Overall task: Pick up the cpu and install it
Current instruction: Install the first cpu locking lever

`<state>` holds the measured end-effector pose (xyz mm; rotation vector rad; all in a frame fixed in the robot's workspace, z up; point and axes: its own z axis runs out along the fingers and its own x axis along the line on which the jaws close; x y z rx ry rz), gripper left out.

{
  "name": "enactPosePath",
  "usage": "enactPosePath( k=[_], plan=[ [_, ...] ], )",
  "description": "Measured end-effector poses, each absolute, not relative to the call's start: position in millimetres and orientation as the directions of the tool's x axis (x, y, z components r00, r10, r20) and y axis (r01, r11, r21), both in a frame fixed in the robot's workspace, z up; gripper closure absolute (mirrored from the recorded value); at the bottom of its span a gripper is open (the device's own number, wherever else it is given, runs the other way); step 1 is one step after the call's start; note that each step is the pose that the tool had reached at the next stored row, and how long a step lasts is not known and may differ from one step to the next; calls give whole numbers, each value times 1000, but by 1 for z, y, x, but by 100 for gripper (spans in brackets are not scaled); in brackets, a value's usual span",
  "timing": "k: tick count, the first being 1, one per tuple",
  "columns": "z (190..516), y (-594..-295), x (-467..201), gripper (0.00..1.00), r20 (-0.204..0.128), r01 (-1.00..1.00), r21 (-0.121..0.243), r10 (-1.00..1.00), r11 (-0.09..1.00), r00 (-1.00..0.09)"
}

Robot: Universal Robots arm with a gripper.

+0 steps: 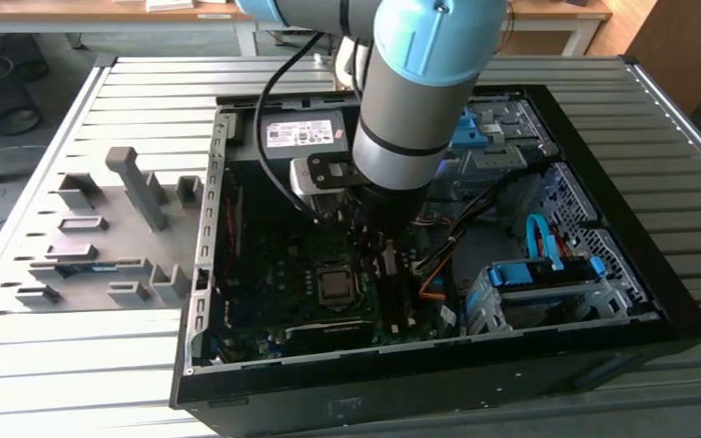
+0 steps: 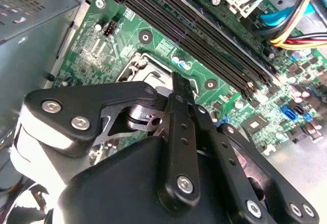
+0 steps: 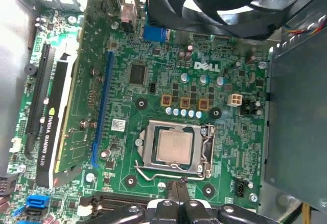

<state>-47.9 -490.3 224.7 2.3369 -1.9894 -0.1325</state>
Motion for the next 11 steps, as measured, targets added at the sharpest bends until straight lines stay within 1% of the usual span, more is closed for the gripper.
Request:
enactPosePath(
  k=[11],
  plan=[
    [257,-490,-48,90,-20,-981,109,-987,-160,158]
  ],
)
